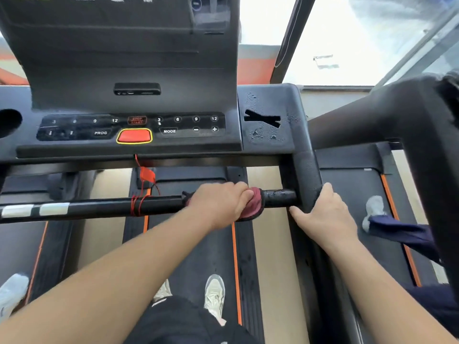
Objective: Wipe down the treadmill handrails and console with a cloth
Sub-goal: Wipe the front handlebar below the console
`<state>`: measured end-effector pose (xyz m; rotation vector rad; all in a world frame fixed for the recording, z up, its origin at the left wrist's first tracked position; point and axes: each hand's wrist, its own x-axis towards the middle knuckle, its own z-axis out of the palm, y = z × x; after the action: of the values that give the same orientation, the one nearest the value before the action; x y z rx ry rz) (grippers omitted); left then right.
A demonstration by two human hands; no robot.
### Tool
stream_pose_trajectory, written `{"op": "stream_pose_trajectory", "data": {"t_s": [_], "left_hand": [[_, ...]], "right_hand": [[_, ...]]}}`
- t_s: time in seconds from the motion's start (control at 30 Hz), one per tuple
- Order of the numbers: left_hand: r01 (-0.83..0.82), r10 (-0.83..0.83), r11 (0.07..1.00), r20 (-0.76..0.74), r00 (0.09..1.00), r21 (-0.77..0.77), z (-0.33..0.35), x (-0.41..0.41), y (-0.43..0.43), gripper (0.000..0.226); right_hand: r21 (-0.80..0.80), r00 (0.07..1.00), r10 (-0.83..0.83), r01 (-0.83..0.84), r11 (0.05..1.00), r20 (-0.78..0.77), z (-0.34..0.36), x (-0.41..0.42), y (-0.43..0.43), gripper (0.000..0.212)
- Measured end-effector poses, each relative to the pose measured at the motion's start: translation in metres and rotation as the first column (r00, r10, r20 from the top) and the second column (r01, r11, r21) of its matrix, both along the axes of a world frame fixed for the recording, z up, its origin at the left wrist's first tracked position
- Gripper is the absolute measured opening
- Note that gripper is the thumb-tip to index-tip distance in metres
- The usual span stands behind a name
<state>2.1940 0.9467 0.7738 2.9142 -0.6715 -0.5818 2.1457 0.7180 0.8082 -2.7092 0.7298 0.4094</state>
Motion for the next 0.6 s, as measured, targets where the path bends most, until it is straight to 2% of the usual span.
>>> {"op": "stream_pose_trajectory", "data": {"t_s": [0.1, 0.17, 0.27, 0.37, 0.43, 0.5, 0.53, 0.6], "left_hand": [[-0.038, 0.026, 0.996, 0.131, 0.991, 0.084, -0.016, -0.046, -0.007, 0.056], [-0.032, 0.025, 0.999, 0.211, 0.977, 0.03, -0.025, -0.059, -0.012, 0.065], [-0.026, 0.024, 1.0, 0.136, 0.99, 0.013, -0.015, -0.028, -0.036, 0.052], [0.107, -0.107, 0.991, 0.011, 0.994, -0.076, 0.0, 0.009, -0.05, 0.041], [0.138, -0.144, 0.984, -0.054, 0.988, -0.11, 0.006, 0.021, -0.05, 0.039], [0.077, -0.077, 0.993, 0.002, 0.997, -0.088, 0.003, 0.012, -0.051, 0.037], [0.038, -0.033, 0.997, 0.079, 0.996, -0.062, -0.003, 0.0, -0.052, 0.037], [0.065, -0.062, 0.998, 0.158, 0.986, -0.01, -0.016, -0.028, -0.049, 0.051]], "right_hand": [[0.106, 0.996, -0.088, 0.087, 0.991, 0.007, 0.004, 0.003, -0.004, 0.051], [0.103, 0.997, -0.08, 0.079, 0.992, 0.005, 0.004, 0.003, -0.005, 0.048], [0.066, 0.999, -0.049, 0.048, 0.997, 0.007, 0.005, 0.003, -0.004, 0.047], [0.056, 0.999, -0.05, 0.05, 0.997, -0.001, 0.007, 0.006, -0.005, 0.049], [0.047, 0.999, -0.046, 0.046, 0.998, -0.005, 0.008, 0.005, -0.006, 0.049], [0.041, 0.999, -0.035, 0.035, 0.999, -0.003, 0.008, 0.005, -0.006, 0.049], [0.034, 0.999, -0.032, 0.032, 0.999, -0.003, 0.008, 0.004, -0.006, 0.049], [0.008, 1.0, -0.018, 0.018, 1.0, 0.002, 0.006, 0.003, -0.006, 0.049]]}}
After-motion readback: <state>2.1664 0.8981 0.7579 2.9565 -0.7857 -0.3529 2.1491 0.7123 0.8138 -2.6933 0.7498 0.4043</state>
